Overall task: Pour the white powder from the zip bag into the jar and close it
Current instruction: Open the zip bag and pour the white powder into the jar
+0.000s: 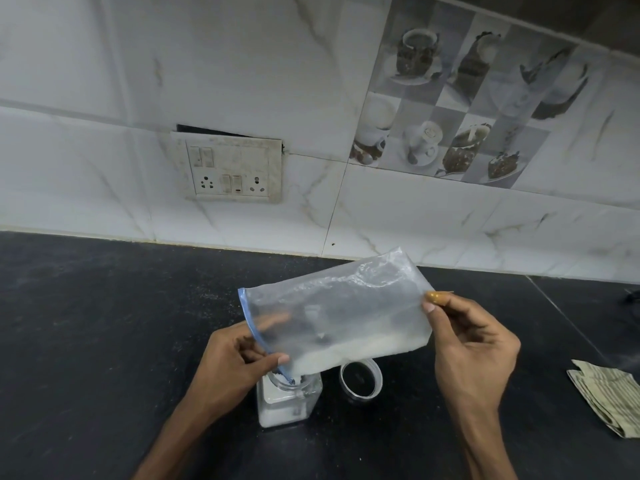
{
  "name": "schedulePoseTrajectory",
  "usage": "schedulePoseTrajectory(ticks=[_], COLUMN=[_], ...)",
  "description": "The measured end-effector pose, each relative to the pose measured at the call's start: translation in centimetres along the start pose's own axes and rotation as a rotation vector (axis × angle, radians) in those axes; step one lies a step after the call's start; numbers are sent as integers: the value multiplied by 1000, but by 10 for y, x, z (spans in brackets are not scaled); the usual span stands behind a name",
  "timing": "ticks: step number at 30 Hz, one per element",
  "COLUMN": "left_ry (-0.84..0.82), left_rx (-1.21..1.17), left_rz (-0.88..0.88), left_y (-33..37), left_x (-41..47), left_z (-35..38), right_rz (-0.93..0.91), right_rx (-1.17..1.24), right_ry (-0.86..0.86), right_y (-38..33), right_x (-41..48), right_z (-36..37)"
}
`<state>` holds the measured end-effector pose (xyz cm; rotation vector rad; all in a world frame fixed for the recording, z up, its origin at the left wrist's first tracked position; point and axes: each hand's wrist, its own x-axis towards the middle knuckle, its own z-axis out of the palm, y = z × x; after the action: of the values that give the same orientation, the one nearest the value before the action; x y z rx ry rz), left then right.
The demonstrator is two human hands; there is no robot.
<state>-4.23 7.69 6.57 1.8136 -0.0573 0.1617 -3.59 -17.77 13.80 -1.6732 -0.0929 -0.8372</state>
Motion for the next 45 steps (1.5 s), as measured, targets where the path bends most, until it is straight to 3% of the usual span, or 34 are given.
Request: schedulePoseTrajectory(ticks=[45], left_ry=[-23], left_rx=[-44], left_rz=[15], left_y=[-1], left_x=[1], left_z=[1], right_rz=[52], right_rx=[33], right_ry=[39], right_y=[-3], right_x=[-1], right_z=[1])
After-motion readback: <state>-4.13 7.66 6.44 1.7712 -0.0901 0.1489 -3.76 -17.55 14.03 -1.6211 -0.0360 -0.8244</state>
